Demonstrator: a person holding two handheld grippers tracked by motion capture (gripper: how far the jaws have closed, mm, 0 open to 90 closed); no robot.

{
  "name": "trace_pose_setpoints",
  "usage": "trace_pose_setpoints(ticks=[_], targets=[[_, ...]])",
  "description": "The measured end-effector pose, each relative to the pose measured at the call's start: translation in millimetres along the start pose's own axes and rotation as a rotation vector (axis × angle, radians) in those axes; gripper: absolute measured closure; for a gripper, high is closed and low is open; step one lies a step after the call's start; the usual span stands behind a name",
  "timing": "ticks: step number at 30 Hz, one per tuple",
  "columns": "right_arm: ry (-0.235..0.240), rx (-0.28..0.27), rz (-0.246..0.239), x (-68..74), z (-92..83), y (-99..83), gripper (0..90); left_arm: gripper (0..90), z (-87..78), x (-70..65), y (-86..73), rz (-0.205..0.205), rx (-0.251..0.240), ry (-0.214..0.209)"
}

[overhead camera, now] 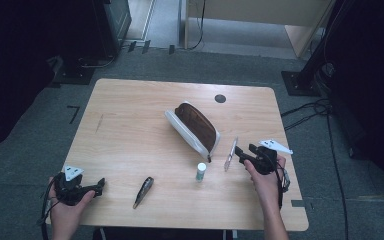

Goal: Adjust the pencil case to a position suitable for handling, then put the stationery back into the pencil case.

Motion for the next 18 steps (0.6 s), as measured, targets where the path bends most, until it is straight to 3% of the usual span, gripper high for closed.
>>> trace_pose_setpoints(ticks=[8, 14, 18], targets=[[-0.022, -0.009, 0.013, -4.9, -1.3, -7.5, 36.8, 0.0, 0.0, 0.1, 0.0, 0.001, 0.0, 0.001], [-0.065, 0.005, 0.046, -15.4, 7.0, -0.9, 44.4, 0.0, 0.0, 0.1, 0.0, 0.001, 0.0, 0.001], [-0.082, 0.01, 0.086, -22.1, 16.4, 0.1, 54.0, 0.0, 0.0, 0.1, 0.0, 0.001, 0.0, 0.001]])
Point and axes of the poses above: each handheld gripper's, and its own axes: z roughly forward along the jaws, y roughly out of its top, x roughly to its left, the point moved 4 cm from there along z, roughly forward along the jaws, and after that the axes turned 3 degrees about -z, right-handed, at the moved point
